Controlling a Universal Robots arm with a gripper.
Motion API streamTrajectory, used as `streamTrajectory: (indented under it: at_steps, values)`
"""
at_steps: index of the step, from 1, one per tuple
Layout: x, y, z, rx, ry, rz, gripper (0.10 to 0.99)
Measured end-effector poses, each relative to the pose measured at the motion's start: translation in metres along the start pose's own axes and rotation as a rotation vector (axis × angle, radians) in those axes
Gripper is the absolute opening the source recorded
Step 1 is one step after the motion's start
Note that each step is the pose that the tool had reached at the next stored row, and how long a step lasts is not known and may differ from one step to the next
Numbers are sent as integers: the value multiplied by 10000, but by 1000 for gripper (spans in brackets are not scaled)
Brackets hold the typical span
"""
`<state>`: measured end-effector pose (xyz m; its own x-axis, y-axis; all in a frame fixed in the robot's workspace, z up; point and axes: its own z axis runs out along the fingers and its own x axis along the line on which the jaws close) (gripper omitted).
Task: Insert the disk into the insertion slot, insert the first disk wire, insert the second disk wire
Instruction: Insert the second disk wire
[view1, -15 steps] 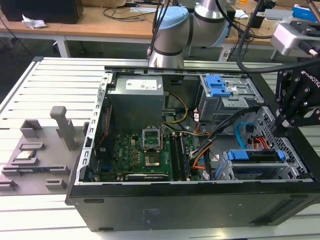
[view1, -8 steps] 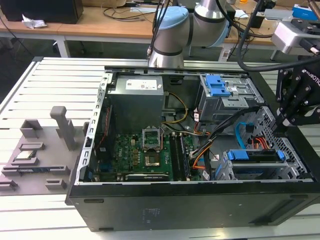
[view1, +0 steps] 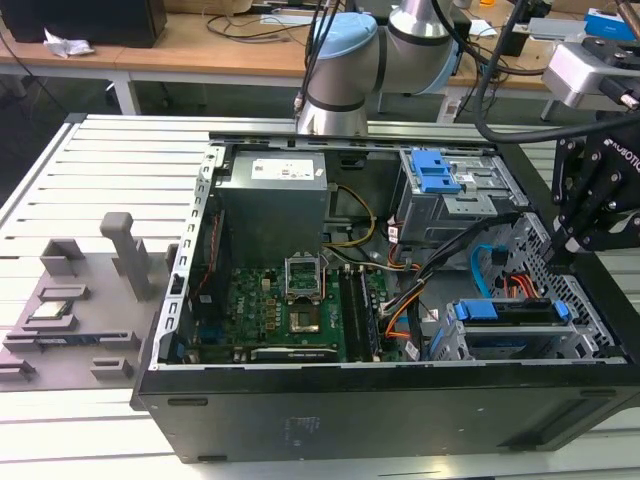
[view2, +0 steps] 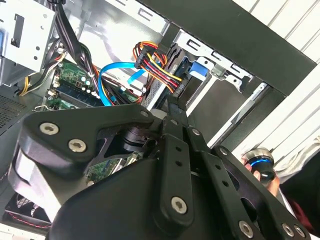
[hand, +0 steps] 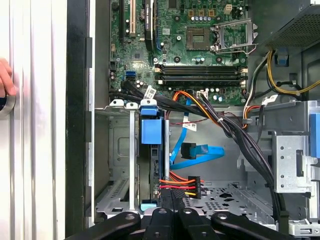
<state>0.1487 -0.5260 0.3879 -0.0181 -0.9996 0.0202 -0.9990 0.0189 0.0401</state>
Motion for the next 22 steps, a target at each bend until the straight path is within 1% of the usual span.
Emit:
streamTrajectory:
  at_steps: [1,3,4,6,8,10,11,12,13,15,16,17,19,22]
  values:
    - [0,0,0,0,0,-1,106]
    - [0,0,0,0,0,-1,235]
    - [0,0,0,0,-1,-1,235]
    - [0,0,0,0,-1,0,361]
    - [-7,6,-1,0,2,0,361]
    - [-48,33,9,0,0,0,361]
    - [-116,80,21,0,-1,0,361]
    - [-162,125,33,0,0,0,361]
    - [-181,172,42,0,0,-1,361]
    - [-189,233,54,0,-2,0,361]
    - [-194,292,67,0,0,0,361]
    - [-197,328,78,0,-1,-1,361]
    - [-203,379,99,0,1,0,361]
    - [-205,437,130,0,15,1,361]
